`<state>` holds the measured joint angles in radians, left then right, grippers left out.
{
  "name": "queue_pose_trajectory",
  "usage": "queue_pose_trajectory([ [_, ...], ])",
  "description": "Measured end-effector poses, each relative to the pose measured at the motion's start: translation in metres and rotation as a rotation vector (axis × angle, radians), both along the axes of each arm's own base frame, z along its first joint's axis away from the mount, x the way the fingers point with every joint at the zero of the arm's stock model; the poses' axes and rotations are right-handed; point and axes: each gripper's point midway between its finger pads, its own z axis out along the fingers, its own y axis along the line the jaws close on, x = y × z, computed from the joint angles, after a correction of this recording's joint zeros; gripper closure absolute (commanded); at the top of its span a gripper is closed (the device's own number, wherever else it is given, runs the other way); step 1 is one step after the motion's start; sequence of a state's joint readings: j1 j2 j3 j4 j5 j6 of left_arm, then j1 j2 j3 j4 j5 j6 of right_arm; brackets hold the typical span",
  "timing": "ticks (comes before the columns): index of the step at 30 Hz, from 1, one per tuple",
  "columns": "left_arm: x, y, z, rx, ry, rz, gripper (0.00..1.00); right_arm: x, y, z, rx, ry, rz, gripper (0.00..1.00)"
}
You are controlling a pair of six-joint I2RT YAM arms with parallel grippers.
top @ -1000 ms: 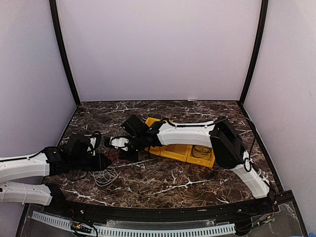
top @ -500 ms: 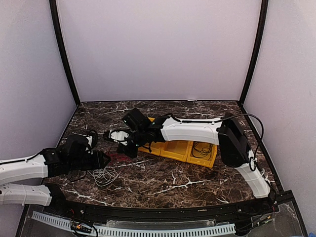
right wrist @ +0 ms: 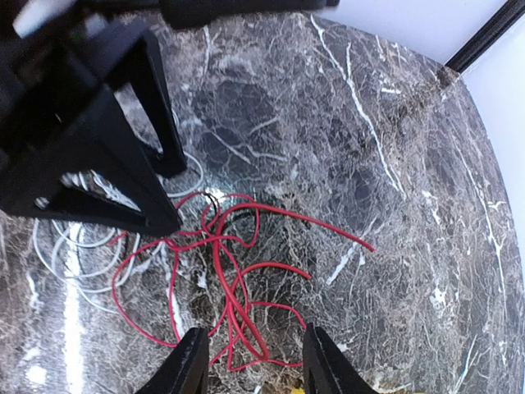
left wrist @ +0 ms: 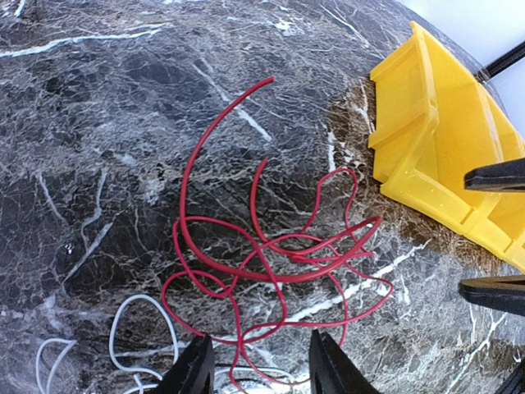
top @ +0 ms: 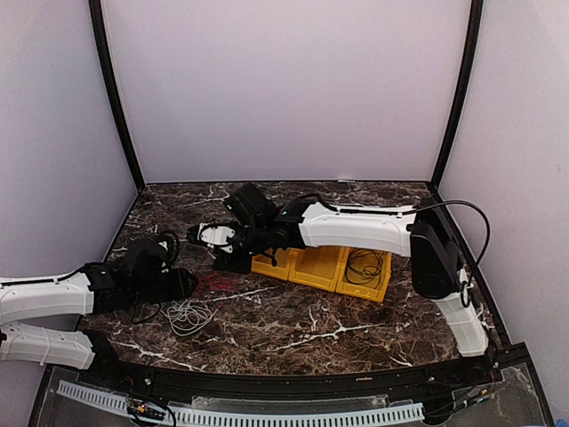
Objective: Untangle the cables
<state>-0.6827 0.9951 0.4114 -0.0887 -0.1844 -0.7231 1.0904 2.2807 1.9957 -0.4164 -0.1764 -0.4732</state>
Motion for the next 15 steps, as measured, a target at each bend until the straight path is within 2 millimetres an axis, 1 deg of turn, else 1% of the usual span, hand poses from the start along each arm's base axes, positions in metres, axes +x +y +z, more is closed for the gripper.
queue_pose_trajectory([
  [3,-0.001,0.006,-0.001,0.003,0.011,0.036,0.58,0.004,-0.001,-0.024,-0.05,-0.021,0.003,0.61],
  [5,-0.002,0.008,0.002,-0.011,0.003,0.05,0.58,0.007,-0.003,-0.041,-0.084,-0.031,0.003,0.63],
  [8,-0.004,0.009,0.006,-0.034,-0.015,0.057,0.58,0.01,-0.004,-0.06,-0.12,-0.035,-0.001,0.68],
  [9,-0.005,0.01,0.006,-0.038,-0.016,0.058,0.58,0.01,-0.005,-0.065,-0.128,-0.035,-0.002,0.71],
  [11,-0.006,0.01,0.005,-0.042,-0.013,0.054,0.58,0.012,-0.003,-0.07,-0.136,-0.038,-0.001,0.8],
  [14,-0.007,0.009,0.004,-0.045,-0.008,0.047,0.58,0.015,0.001,-0.07,-0.129,-0.039,-0.01,0.98],
  [15,-0.007,0.008,0.004,-0.046,-0.007,0.045,0.57,0.015,0.001,-0.069,-0.127,-0.039,-0.012,1.0],
])
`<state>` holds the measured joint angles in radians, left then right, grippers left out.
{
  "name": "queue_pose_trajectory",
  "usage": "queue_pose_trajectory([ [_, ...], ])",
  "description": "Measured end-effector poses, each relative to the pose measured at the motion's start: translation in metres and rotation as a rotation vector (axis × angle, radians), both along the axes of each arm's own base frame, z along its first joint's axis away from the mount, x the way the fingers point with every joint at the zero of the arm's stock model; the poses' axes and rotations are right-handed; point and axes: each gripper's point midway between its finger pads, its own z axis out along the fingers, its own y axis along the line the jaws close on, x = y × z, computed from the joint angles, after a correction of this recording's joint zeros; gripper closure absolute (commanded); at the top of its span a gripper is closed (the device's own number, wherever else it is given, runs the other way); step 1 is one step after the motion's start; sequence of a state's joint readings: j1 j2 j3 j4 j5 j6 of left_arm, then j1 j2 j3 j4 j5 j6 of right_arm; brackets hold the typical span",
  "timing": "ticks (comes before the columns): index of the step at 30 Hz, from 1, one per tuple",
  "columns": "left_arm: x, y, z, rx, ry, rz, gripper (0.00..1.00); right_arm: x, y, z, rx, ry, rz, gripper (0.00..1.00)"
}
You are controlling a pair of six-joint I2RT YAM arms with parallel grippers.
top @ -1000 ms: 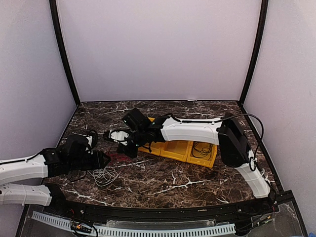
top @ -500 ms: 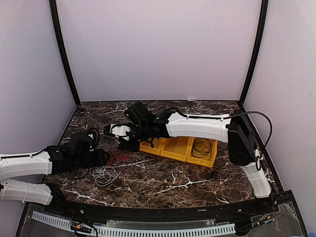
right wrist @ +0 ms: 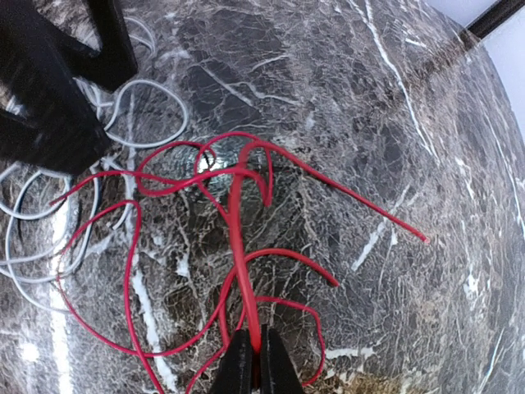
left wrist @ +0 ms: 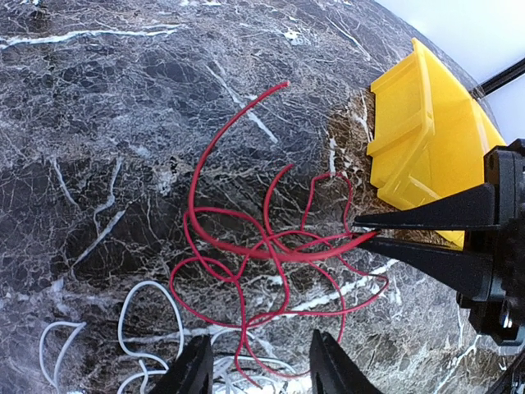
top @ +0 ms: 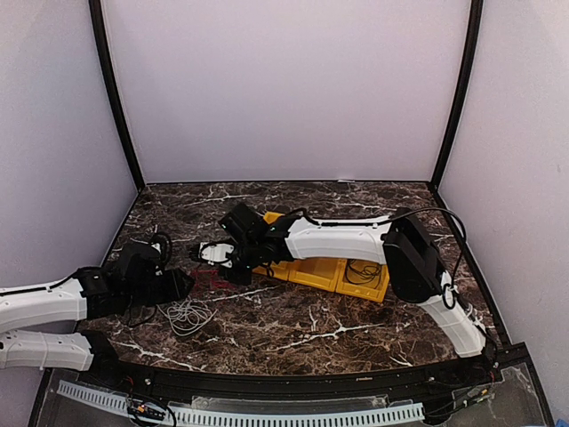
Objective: Untangle the cables
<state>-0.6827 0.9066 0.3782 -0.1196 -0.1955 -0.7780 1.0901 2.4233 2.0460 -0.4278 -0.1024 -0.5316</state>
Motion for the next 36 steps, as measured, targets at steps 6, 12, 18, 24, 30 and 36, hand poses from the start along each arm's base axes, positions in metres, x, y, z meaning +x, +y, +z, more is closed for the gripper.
queue_pose_trajectory([
  [6,0.0,-0.01,0.004,-0.026,-0.04,-0.056,0.39,-0.002,0.003,0.011,0.031,0.027,-0.015,1.0],
  [12,-0.006,-0.029,0.029,-0.111,-0.2,-0.153,0.39,-0.02,0.004,0.075,0.151,0.112,-0.005,1.0],
  [18,0.005,-0.041,0.054,-0.163,-0.311,-0.171,0.41,-0.044,0.006,0.152,0.307,0.207,0.045,1.0],
  [24,0.014,-0.046,0.048,-0.154,-0.341,-0.168,0.66,-0.066,0.004,0.171,0.349,0.331,0.093,1.0],
  [30,0.018,-0.034,0.032,-0.113,-0.35,-0.107,0.93,-0.092,-0.009,0.202,0.387,0.427,0.158,1.0],
  [36,0.011,-0.019,0.01,-0.093,-0.326,-0.068,1.0,-0.12,-0.027,0.263,0.474,0.472,0.267,1.0],
])
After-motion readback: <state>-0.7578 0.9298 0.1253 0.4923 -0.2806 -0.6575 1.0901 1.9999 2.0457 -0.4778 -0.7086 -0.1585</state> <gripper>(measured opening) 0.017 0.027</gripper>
